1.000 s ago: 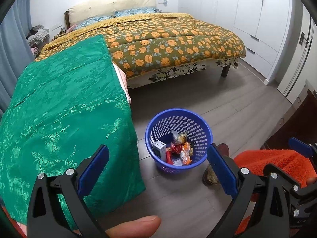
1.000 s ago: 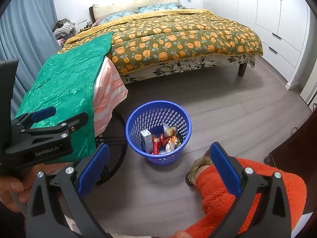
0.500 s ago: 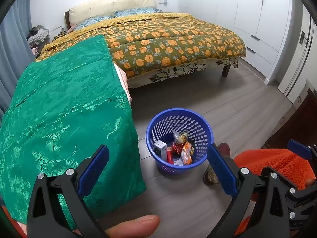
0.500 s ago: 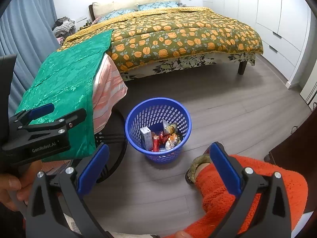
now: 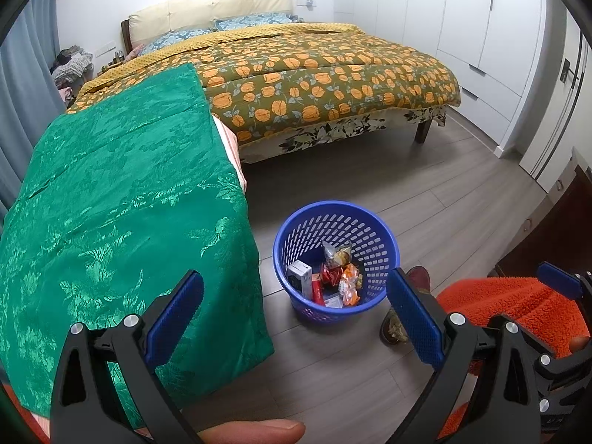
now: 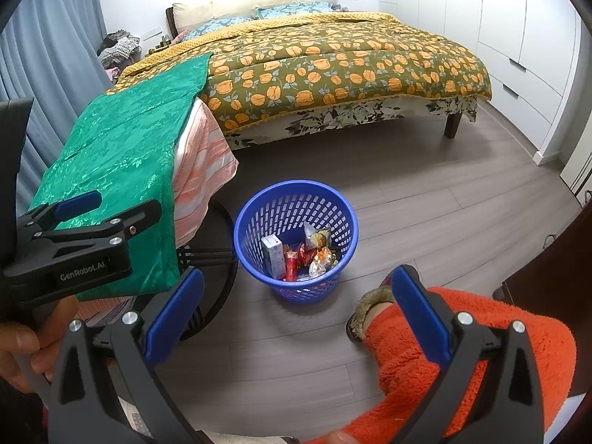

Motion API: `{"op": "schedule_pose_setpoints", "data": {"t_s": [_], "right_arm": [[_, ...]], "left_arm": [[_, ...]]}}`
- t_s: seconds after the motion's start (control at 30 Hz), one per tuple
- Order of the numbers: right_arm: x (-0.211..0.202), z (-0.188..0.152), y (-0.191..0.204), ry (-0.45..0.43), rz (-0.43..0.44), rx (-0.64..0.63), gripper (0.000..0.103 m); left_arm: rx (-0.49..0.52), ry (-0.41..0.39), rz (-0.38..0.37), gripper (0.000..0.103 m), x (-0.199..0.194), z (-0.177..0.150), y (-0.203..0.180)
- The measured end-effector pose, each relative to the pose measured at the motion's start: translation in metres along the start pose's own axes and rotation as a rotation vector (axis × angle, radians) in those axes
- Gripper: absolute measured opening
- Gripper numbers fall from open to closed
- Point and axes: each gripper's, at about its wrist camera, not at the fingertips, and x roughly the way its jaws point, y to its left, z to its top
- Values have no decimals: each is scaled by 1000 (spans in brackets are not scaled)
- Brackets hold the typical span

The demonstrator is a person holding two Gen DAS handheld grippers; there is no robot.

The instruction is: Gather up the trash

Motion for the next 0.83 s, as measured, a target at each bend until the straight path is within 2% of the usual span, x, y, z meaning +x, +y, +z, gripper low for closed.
{"op": "schedule_pose_setpoints", "data": {"t_s": [0.33, 0.5, 0.6, 0.7, 0.83], "right_arm": [[3, -2, 3, 9, -11, -6, 98], [2, -2, 3, 9, -12, -4, 99], [3, -2, 3, 10, -13, -6, 99], [2, -2, 2, 12, -18, -6, 98], [3, -3, 3, 12, -18, -6, 99]], "left_arm": [[-2, 0, -3, 98, 0, 0, 1], [1, -23, -18, 98, -1, -2, 0], [19, -46, 1, 97, -4, -3, -3], [22, -15, -10, 97, 0, -1, -3], [18, -13, -2, 97, 0, -2, -3]]}}
